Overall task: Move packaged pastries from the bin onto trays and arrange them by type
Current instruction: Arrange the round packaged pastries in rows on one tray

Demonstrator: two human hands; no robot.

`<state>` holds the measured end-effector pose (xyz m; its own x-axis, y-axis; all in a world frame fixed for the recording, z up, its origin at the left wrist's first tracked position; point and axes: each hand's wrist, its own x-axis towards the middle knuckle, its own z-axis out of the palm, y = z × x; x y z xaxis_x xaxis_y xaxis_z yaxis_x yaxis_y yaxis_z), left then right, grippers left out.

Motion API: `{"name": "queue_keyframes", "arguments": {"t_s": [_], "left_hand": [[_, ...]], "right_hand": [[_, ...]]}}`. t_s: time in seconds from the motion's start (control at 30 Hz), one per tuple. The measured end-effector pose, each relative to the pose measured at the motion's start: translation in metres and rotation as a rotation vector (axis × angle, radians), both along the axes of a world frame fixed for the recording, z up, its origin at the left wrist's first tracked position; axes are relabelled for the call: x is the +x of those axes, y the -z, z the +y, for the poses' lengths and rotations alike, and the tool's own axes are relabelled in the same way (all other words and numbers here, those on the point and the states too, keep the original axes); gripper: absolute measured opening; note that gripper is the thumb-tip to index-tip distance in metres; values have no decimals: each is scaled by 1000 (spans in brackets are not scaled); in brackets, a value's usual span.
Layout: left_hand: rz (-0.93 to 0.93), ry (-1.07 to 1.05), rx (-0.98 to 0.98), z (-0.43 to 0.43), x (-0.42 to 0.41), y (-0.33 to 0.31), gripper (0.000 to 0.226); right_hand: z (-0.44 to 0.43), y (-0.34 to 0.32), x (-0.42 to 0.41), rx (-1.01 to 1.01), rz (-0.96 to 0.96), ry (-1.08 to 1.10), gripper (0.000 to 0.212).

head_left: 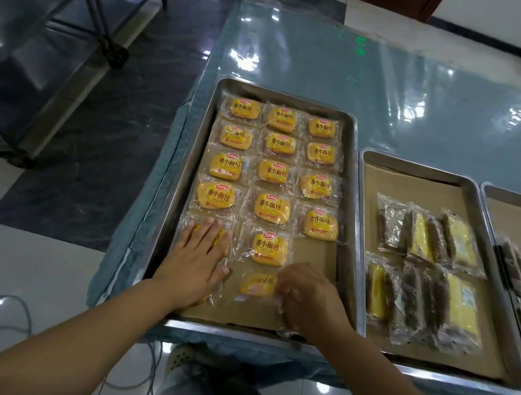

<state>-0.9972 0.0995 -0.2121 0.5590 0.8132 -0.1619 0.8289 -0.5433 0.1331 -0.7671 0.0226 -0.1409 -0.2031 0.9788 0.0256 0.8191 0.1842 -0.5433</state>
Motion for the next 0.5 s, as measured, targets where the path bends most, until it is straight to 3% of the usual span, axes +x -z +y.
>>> {"name": "queue_keyframes", "arguments": {"t_s": [0.07,0.2,0.37,0.43,0.5], "left_hand": [[12,10,20,-1,1,-1,65],[-5,-3,45,-3,2,-7,72],[-169,-76,51,-6,0,-19,70],[-205,-82,62,-6,2,-23,65],[-157,-43,81,-7,2,-23,60]], "right_hand": [[3,-6,-2,36,58,102,11],[10,-20,-6,164,2,135,13],[5,-12,-31,-183,142,130,35],[7,-7,-34,-212,241,183,35],[10,-3,-29,-189,134,184,36]]}}
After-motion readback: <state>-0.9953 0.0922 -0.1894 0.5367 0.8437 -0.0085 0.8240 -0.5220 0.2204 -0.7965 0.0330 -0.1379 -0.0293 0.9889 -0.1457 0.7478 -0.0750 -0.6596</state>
